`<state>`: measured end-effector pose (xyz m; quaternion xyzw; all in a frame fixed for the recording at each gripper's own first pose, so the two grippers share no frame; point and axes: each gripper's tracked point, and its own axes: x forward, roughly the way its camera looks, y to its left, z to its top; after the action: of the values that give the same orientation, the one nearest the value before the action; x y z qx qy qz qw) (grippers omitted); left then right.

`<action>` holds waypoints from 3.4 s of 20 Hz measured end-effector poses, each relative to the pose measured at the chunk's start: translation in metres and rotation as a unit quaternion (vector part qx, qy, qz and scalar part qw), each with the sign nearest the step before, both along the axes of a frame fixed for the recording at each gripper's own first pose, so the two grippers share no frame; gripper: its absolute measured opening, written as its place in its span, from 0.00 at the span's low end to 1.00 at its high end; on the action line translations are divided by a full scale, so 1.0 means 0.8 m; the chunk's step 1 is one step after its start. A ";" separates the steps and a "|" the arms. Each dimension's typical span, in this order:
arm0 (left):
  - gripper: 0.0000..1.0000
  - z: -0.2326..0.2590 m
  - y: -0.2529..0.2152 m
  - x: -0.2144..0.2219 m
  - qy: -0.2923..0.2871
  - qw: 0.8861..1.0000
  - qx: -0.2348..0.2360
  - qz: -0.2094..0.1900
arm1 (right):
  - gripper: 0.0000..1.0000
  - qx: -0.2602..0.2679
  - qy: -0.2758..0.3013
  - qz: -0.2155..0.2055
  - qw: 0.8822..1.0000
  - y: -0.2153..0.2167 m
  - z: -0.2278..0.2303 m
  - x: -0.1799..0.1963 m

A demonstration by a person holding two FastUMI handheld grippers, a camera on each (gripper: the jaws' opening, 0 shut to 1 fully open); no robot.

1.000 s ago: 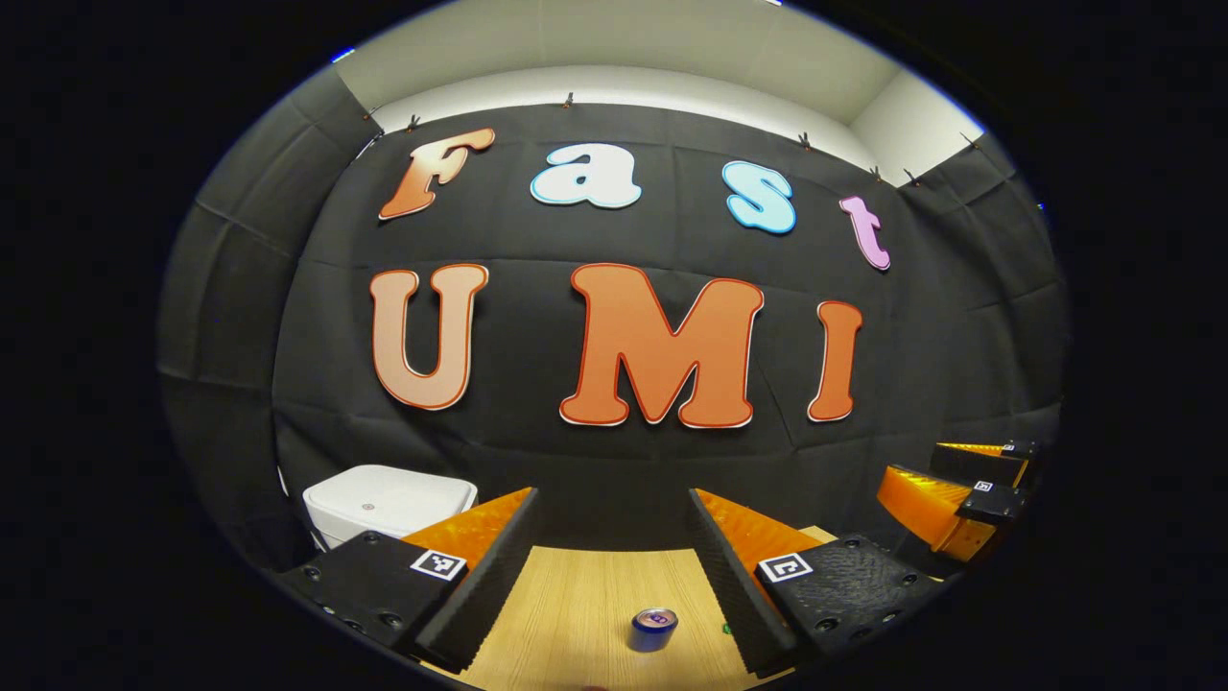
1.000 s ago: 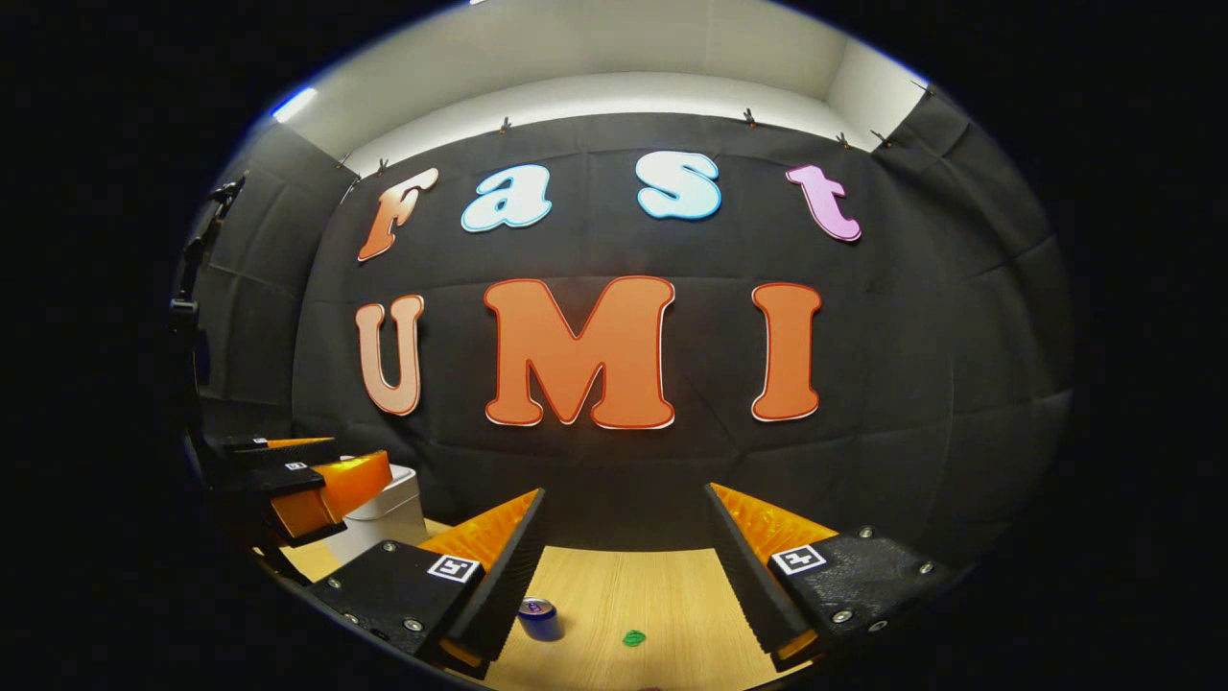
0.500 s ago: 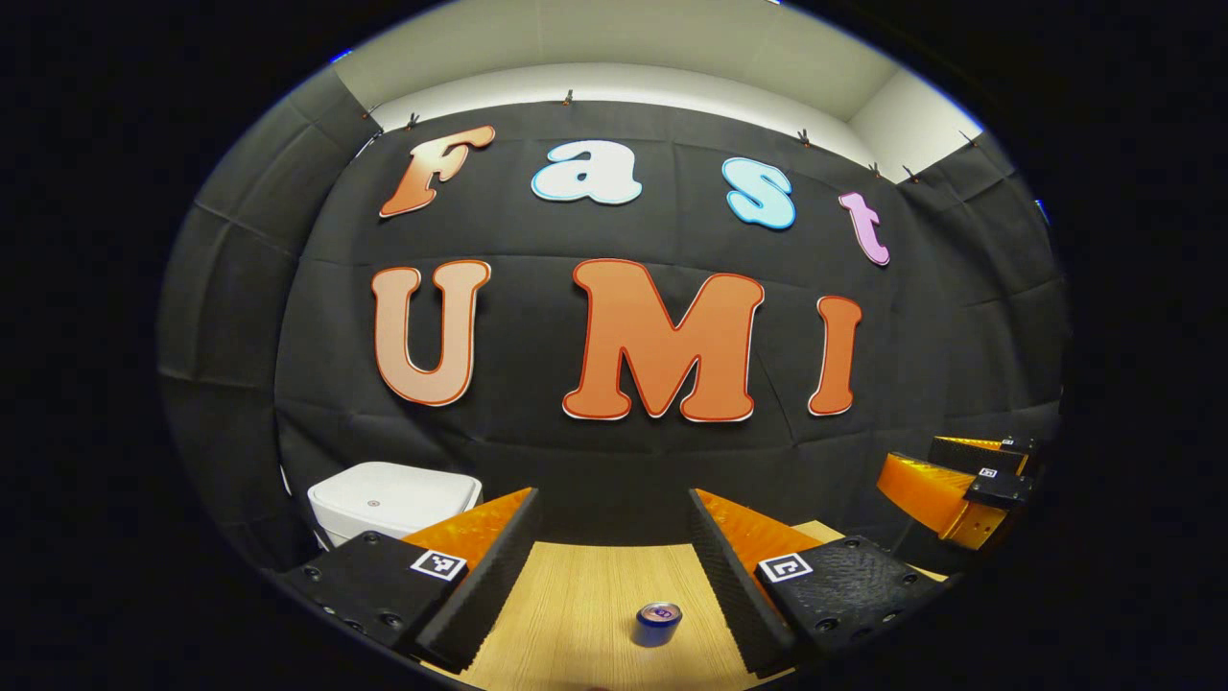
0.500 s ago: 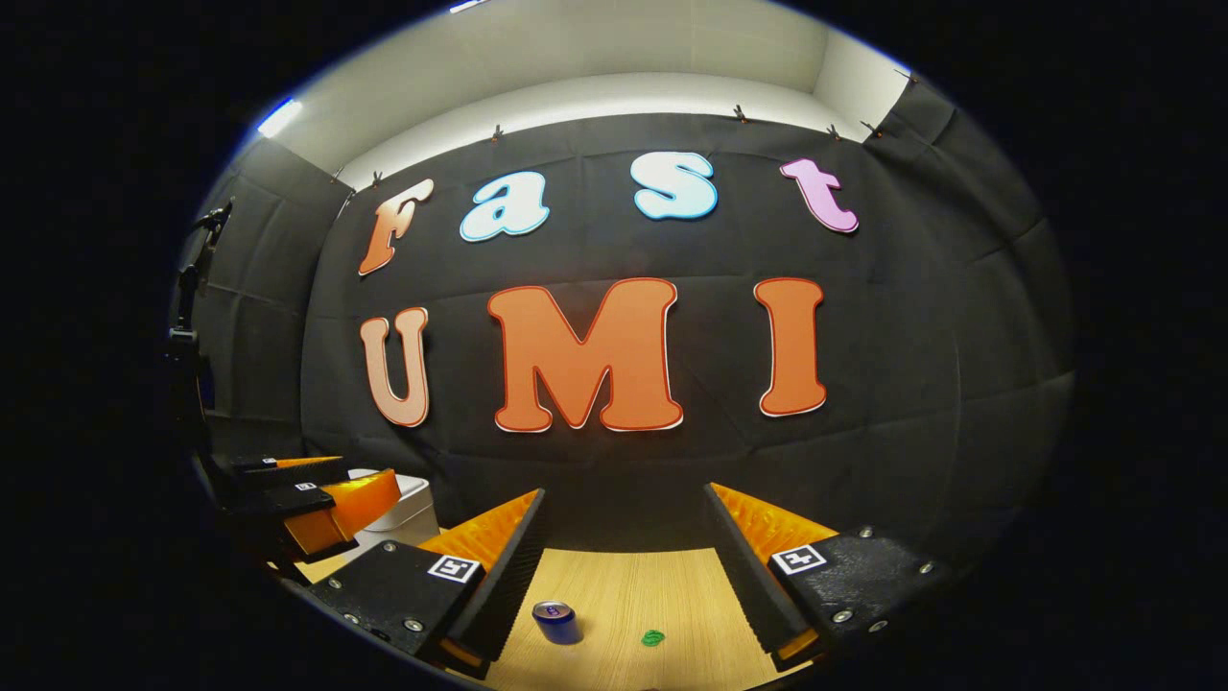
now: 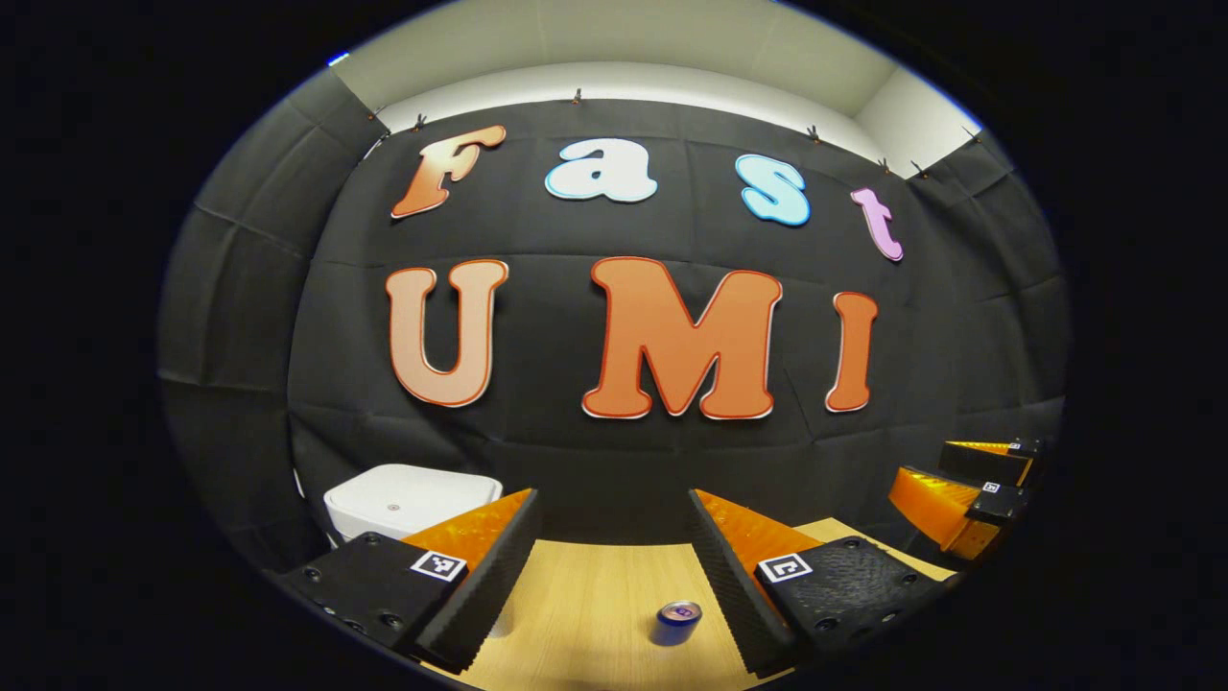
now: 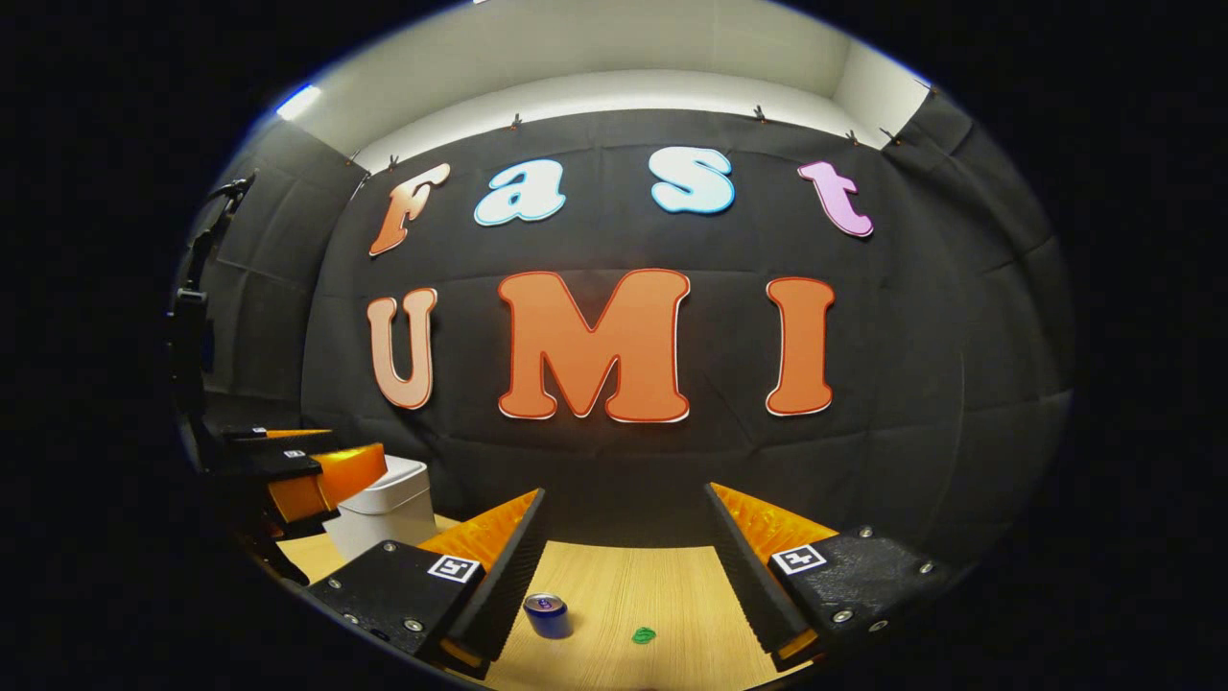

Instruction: Press the lid of the desktop garbage bin to open it, pick up the crumpled paper on the desktop and throw it into the bin, then pick up the pop can on the desktop and drop it into the bin, and finally close the garbage bin lid.

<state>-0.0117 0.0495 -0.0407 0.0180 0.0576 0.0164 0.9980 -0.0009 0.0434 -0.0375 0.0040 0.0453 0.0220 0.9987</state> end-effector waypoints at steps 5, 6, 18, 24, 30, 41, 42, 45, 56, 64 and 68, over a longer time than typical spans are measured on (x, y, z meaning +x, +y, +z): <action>0.94 0.011 0.100 0.018 -0.010 0.997 0.015 0.072 | 0.94 0.005 0.010 0.006 1.000 0.003 -0.009 0.003; 0.94 0.014 0.127 0.024 -0.009 0.996 0.013 0.086 | 0.95 0.007 0.011 0.005 1.000 0.002 -0.009 0.004; 0.36 -0.060 0.300 0.094 0.064 0.992 -0.019 0.107 | 0.95 -0.008 0.019 0.011 1.000 0.018 -0.022 0.009; 0.05 -0.132 0.308 0.111 0.128 0.985 -0.052 0.106 | 0.94 -0.017 0.029 -0.005 0.999 0.007 -0.032 0.007; 0.06 -0.134 0.314 0.106 0.126 0.984 -0.057 0.111 | 0.95 -0.024 0.044 -0.010 0.999 0.006 -0.046 0.006; 0.01 -0.128 0.310 0.104 0.138 0.983 -0.003 0.120 | 0.94 -0.023 0.044 0.005 0.999 0.015 -0.046 0.004; 0.01 -0.113 0.313 0.105 0.124 0.984 0.012 0.126 | 0.95 -0.022 0.042 0.003 0.999 0.011 -0.044 0.004; 0.03 -0.044 0.302 0.100 0.042 0.991 0.033 0.123 | 0.95 -0.029 0.046 -0.006 0.998 0.000 -0.053 0.006; 0.82 0.035 0.152 0.027 -0.030 0.999 0.019 0.016 | 0.95 -0.041 0.185 0.010 0.982 -0.010 -0.249 0.027; 0.90 -0.005 0.100 -0.025 0.033 0.998 0.048 0.005 | 0.95 -0.036 0.329 0.005 0.944 -0.016 -0.431 0.065; 0.90 -0.032 0.086 -0.045 0.074 0.995 0.060 -0.004 | 0.87 -0.047 0.358 -0.009 0.932 -0.028 -0.476 0.080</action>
<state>-0.0480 0.1186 -0.0661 0.0794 0.1305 0.0143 0.9882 0.0634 0.0206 -0.4186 -0.0353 0.4011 0.0078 0.9153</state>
